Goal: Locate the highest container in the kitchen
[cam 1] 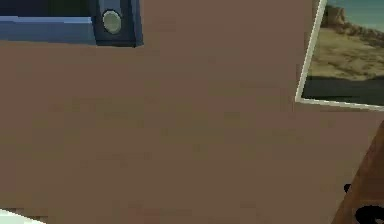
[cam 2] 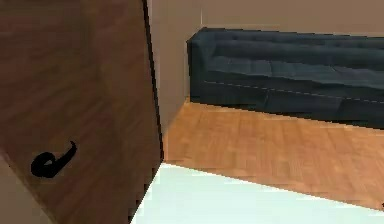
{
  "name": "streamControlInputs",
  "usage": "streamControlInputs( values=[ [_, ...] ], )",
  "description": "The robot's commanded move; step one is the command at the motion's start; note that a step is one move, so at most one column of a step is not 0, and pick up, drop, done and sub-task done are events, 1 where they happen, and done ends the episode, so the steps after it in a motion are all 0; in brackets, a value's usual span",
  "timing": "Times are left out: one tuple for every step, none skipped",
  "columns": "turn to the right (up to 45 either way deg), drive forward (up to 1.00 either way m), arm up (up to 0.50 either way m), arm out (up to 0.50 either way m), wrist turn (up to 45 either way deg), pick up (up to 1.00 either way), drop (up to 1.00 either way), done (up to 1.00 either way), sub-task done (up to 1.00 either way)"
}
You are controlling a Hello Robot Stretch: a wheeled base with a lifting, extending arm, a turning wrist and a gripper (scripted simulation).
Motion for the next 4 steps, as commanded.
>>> streamControlInputs(
  values=[
    [45.0,0.0,0.0,0.0,0.0,0.0,0.0,0.0,0.0],
    [45.0,0.0,0.0,0.0,0.0,0.0,0.0,0.0,0.0],
    [42.0,0.0,0.0,0.0,0.0,0.0,0.0,0.0,0.0],
    [0.0,1.0,0.0,0.0,0.0,0.0,0.0,0.0,0.0]
  ],
)
